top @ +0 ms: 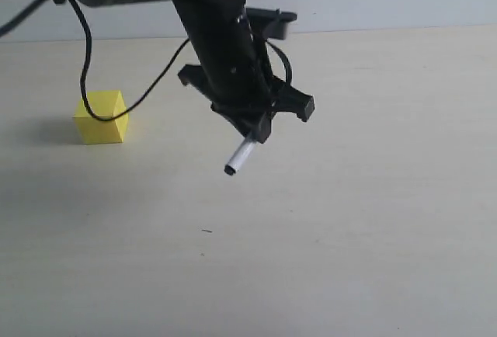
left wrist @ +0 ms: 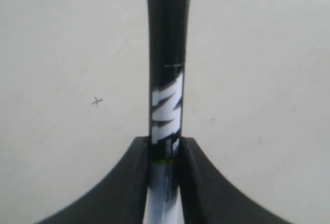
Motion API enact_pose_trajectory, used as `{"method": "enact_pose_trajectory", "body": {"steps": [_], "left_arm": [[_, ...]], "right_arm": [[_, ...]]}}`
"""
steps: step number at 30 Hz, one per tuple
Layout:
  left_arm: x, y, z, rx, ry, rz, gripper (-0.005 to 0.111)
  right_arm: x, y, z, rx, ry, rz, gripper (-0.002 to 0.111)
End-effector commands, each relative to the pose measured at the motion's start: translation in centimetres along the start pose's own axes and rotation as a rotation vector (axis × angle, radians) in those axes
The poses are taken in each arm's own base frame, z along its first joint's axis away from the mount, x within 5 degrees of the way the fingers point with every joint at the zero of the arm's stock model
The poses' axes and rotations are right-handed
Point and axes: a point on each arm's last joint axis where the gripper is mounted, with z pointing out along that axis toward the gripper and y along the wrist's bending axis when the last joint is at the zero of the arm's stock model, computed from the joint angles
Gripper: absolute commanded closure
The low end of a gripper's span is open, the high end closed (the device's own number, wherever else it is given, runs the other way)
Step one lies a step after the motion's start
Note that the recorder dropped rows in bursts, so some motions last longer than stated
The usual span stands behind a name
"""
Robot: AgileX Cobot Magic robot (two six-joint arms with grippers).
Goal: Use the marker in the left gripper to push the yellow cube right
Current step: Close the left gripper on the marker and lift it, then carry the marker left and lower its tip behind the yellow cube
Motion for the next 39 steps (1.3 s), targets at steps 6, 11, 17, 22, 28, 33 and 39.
{"method": "enact_pose_trajectory", "body": {"steps": [6,11,17,22,28,33,39], "left_arm": [[0.5,2.1,-7.5,-0.327,-0.001,0.449,0.107],[0.4,3.0,-8.1,-0.392,0.05,0.717,0.107],[0.3,9.2,-9.3,-0.53,0.126,0.719,0.107],[1.4,17.1,-11.0,-0.686,0.176,0.469,0.107],[3.7,22.7,-11.8,-0.529,0.219,0.526,0.107],[6.3,26.2,-11.1,-0.399,0.252,0.596,0.107],[8.4,28.8,-8.7,-0.442,0.306,0.756,0.107]], "right_arm": [[0.1,0.0,0.0,0.0,-0.007,-0.005,0.108],[0.1,0.0,0.0,0.0,-0.007,-0.005,0.108],[0.1,0.0,0.0,0.0,-0.007,-0.005,0.108],[0.1,0.0,0.0,0.0,-0.007,-0.005,0.108],[0.1,0.0,0.0,0.0,-0.007,-0.005,0.108],[0.1,0.0,0.0,0.0,-0.007,-0.005,0.108],[0.1,0.0,0.0,0.0,-0.007,-0.005,0.108]]}}
